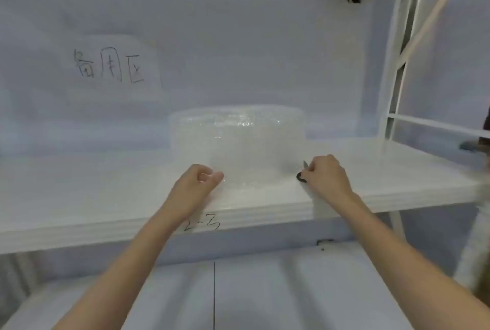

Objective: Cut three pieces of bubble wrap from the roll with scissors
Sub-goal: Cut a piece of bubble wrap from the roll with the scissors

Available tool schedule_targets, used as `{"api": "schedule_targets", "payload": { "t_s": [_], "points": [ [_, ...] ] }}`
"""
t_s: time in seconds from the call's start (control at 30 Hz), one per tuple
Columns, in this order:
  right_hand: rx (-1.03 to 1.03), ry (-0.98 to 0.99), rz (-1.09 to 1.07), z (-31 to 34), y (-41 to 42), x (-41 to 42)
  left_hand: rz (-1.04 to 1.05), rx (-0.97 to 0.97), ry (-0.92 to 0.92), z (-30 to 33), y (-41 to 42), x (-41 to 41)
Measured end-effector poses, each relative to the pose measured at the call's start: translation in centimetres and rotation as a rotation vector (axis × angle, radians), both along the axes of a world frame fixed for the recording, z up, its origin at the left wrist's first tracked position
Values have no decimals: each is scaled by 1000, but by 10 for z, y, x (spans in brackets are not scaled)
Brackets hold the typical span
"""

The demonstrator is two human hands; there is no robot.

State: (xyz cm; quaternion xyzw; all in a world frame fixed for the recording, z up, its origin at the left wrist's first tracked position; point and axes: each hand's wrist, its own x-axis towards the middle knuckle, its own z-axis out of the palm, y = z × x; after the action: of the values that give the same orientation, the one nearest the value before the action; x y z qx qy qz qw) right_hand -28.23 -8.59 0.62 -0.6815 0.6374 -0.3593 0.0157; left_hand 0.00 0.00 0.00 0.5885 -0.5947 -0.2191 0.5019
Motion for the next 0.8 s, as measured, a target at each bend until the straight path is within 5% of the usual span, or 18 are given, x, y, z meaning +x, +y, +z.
{"api": "schedule_targets", "payload": {
  "t_s": [0.47, 0.7, 0.8],
  "points": [
    [373, 339, -113, 43, 1, -11, -149, 32, 24, 2, 12, -10],
    [351, 72, -123, 49, 52, -64, -178, 48, 89, 2, 15, -6],
    [213, -237, -40, 20, 95, -74, -185, 58, 95, 1, 14, -7]
  ]
}}
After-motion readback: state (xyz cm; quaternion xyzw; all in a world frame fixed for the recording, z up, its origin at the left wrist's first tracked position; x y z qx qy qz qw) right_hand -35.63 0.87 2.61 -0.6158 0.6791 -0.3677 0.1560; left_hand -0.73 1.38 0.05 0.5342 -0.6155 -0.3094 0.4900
